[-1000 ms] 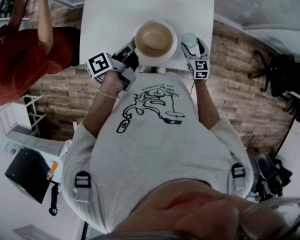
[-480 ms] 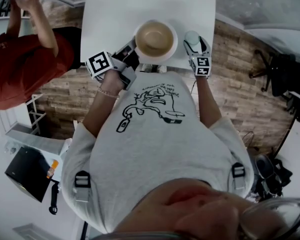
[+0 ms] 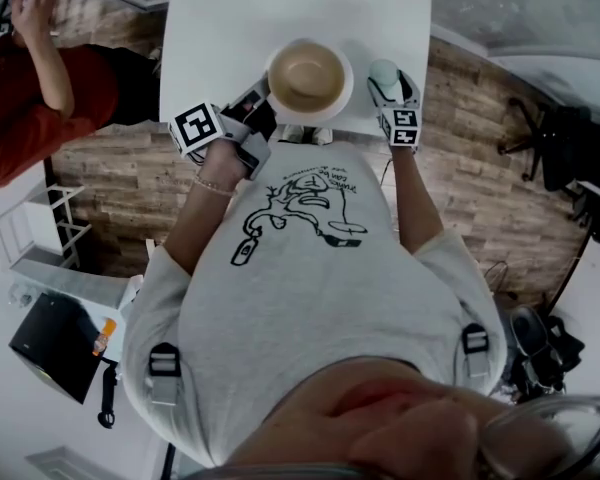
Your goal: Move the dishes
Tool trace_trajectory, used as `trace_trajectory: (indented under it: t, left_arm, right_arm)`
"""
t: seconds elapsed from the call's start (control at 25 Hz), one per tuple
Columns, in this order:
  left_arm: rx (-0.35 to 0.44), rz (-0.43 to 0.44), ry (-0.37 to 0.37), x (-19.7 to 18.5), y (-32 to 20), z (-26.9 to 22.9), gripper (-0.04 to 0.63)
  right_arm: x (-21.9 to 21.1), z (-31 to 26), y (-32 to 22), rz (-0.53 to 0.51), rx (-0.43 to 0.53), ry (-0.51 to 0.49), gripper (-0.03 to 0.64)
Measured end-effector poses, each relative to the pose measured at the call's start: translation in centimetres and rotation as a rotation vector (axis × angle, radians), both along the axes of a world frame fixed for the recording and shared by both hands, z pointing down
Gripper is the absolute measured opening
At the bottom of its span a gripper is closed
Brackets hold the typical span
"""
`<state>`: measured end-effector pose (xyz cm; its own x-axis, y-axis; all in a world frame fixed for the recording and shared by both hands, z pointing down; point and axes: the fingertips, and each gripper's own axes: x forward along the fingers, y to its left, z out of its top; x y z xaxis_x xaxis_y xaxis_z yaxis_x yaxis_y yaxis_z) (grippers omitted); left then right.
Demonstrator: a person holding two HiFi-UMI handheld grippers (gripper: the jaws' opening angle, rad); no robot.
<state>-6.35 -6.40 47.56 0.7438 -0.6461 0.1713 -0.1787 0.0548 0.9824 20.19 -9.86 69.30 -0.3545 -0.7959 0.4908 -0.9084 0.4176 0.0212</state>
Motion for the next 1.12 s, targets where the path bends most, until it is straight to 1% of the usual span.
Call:
trace_trajectory:
  t: [0.32,0.72,0.84,1.12]
  left_arm:
    - [-0.003,-0.008,0.002,0.0,0.0,0.1,0.011]
    - [-0.006,-0.012,-0.004,-0.1,0.1,0.2,0.011]
    - [-0.005,-0.009,-0.003,0.0,0.0,0.2,0.011]
    - [-0.01,-0.002,-0.002,0.1,0.1,0.2,0.011]
  right_arm:
    - [0.1,1.0,-0.2,-0.006,-0.018,0.003,0.353]
    - [0.4,1.3,-0.9,-0.012,-0.004,0.002,0.353]
    - [0.5,1.5,-0.5,-0.011,-0.019,0.006,0.353]
    - [0.6,1.5,0.4,-0.011,-0.013,0.013,0.353]
